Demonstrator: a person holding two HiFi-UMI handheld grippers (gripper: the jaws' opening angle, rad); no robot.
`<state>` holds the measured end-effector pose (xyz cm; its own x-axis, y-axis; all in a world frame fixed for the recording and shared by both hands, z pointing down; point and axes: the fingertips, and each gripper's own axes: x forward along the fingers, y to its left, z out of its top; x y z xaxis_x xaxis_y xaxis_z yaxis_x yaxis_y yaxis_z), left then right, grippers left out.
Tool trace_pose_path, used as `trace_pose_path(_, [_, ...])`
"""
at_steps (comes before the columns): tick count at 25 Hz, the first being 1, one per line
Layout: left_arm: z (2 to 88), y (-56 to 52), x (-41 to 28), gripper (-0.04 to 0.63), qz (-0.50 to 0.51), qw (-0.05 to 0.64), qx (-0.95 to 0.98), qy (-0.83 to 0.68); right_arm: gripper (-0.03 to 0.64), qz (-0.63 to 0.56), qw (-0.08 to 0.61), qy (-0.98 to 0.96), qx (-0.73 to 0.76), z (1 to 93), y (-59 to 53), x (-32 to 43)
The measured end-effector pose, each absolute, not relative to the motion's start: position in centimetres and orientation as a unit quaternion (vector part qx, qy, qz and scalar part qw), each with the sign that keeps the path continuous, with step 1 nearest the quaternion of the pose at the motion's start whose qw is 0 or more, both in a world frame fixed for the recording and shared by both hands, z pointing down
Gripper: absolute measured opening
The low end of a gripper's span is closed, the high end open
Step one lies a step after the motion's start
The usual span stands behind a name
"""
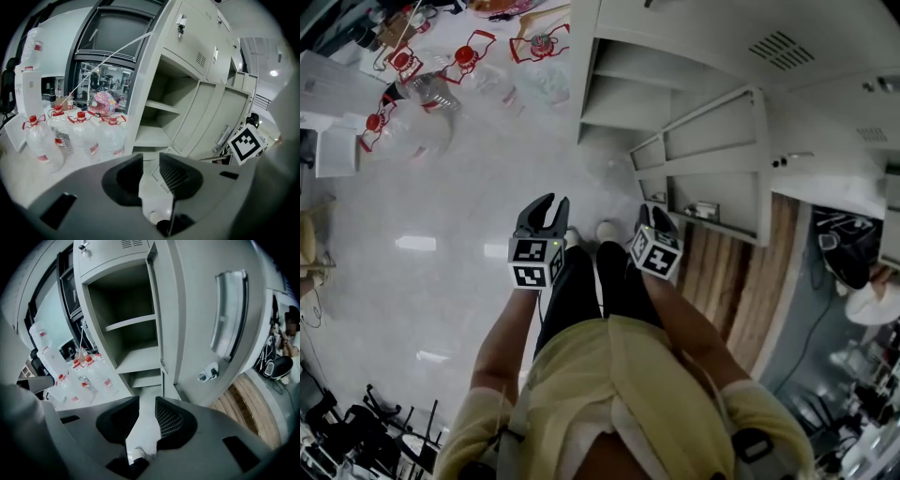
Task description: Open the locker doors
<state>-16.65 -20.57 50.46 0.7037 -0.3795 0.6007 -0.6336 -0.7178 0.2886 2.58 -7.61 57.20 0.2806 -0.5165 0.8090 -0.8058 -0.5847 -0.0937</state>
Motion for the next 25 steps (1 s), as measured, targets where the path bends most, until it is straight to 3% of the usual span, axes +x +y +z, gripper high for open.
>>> trace_pose_path(12, [45.8,-19.7,-15.5,0.107,0.24,0.25,0.9,-0.266,0.084,0.392,0.118,-0.473,0.78,49.7,-10.7,2.2])
trace_pose_path(25, [41.8,-19.4,-14.2,0.078,0.221,0.235,0.912,-0.255,0.005,0.377,0.103,-0.498,0.774,44.9,-10.5,1.7])
